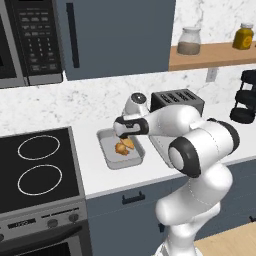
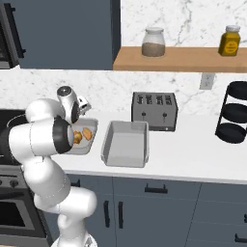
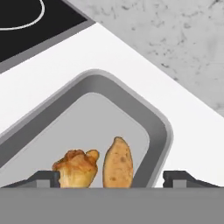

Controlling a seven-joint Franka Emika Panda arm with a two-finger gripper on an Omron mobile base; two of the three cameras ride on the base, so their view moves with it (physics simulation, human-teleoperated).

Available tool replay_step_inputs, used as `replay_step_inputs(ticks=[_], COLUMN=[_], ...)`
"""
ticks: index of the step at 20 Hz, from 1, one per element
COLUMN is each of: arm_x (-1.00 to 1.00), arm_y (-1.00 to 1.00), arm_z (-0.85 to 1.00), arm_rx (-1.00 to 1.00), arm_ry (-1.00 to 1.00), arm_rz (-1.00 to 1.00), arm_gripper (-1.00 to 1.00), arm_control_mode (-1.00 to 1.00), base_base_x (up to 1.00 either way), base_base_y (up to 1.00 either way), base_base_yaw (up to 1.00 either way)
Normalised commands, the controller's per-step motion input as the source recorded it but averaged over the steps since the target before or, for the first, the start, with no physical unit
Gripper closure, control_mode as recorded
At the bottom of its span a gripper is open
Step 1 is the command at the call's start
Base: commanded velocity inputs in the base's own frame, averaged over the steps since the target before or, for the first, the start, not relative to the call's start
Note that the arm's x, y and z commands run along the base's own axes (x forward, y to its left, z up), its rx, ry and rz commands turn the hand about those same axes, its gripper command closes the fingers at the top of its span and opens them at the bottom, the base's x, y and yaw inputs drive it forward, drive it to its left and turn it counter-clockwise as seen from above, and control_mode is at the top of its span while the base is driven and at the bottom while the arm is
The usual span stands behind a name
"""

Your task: Place one potato and one chicken drumstick in each tupperware on the nearby counter, to pack two identical lunches.

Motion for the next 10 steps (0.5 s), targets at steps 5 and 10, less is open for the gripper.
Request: replay_step_inputs(ticks=[5, 10], arm_x=[-0.41, -0.98], arm_y=[-0.16, -0.32], arm_z=[0.24, 0.51], arm_rx=[0.0, 0.1], arm_ry=[-0.11, -0.05], arm_rz=[0.0, 0.0], arm_gripper=[-1.0, -1.0], arm_control_mode=[-1.0, -1.0], base_base_x=[0.0, 0.0], base_base_y=[0.0, 0.0], base_base_yaw=[0.0, 0.0])
